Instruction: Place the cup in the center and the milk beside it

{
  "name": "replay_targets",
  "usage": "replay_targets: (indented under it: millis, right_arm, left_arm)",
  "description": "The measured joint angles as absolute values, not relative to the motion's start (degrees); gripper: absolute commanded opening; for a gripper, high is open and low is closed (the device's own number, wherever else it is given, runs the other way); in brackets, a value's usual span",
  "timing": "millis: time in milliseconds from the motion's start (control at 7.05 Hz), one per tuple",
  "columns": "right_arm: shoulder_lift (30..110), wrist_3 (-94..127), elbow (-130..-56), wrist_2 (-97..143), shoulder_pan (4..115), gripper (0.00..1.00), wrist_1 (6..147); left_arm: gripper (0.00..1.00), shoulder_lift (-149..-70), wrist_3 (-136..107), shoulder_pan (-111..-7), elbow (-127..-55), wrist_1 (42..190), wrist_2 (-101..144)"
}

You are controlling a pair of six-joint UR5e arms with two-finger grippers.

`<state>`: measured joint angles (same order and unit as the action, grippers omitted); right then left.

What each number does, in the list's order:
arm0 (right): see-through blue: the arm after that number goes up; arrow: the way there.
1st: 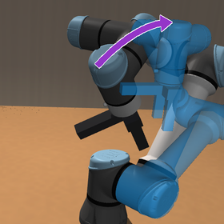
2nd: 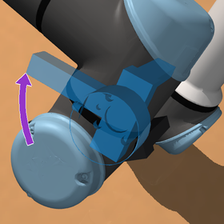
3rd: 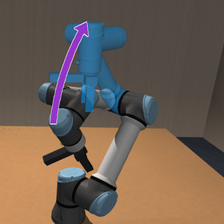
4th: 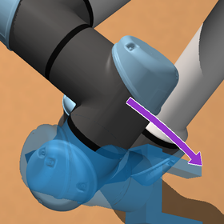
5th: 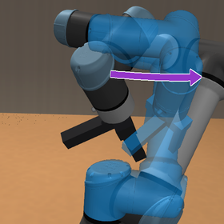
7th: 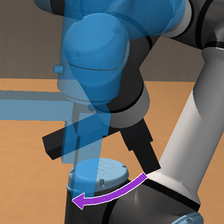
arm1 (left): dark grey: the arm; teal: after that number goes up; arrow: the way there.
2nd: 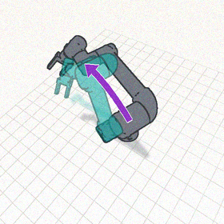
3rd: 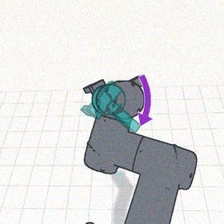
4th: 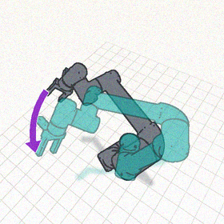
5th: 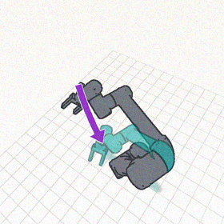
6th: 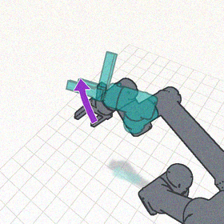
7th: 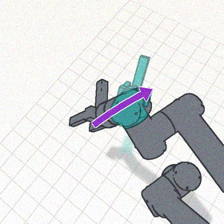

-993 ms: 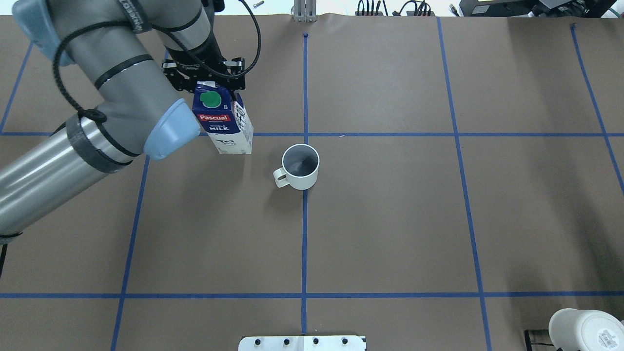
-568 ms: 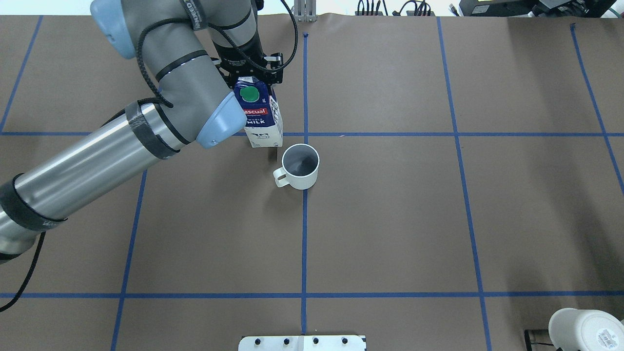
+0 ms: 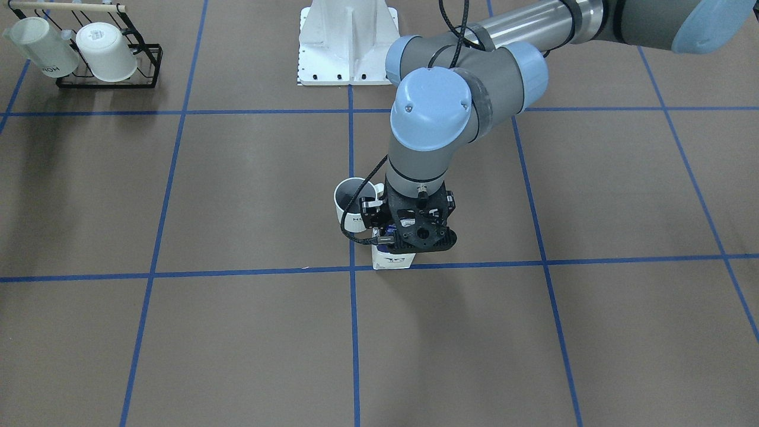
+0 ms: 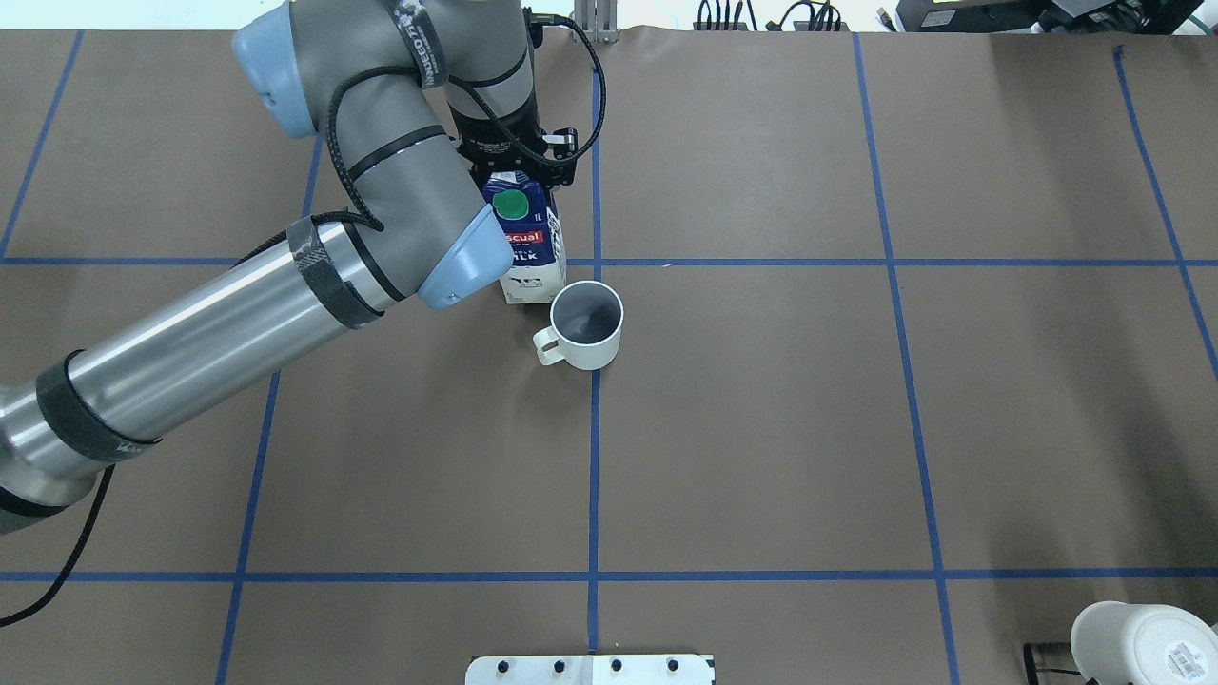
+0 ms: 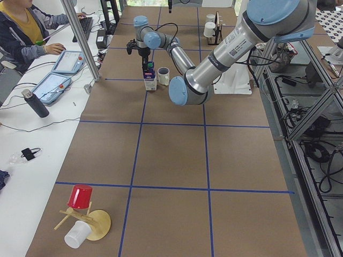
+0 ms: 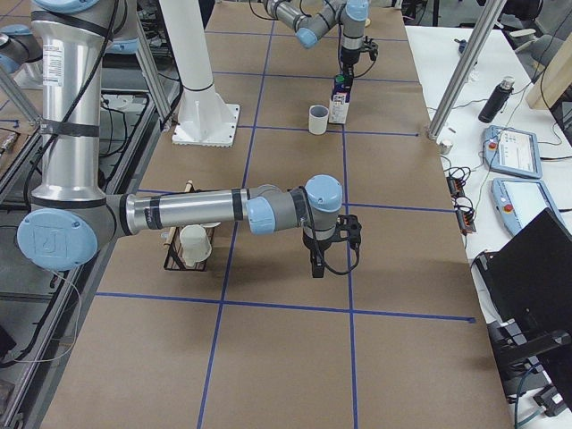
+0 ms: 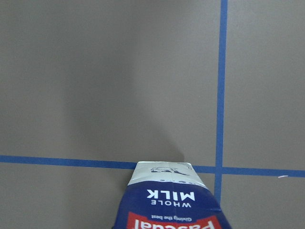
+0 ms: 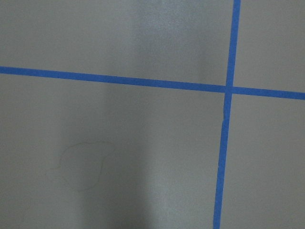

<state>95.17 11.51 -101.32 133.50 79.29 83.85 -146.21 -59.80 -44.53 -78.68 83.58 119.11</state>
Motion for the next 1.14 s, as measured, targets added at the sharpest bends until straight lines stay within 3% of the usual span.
replay_targets:
  millis: [709, 1135]
  right_arm:
    - [95.0, 11.5, -101.5, 134.2, 79.4, 1.00, 83.8]
    - [94.7, 11.6, -101.4, 134.1, 79.4, 1.00, 83.8]
  left_arm:
    - [0.98, -145.5, -61.2, -44.8, -82.1, 83.2, 119.1]
    - [0.98, -134.4, -58.9, -50.7, -97.2, 82.8, 119.5]
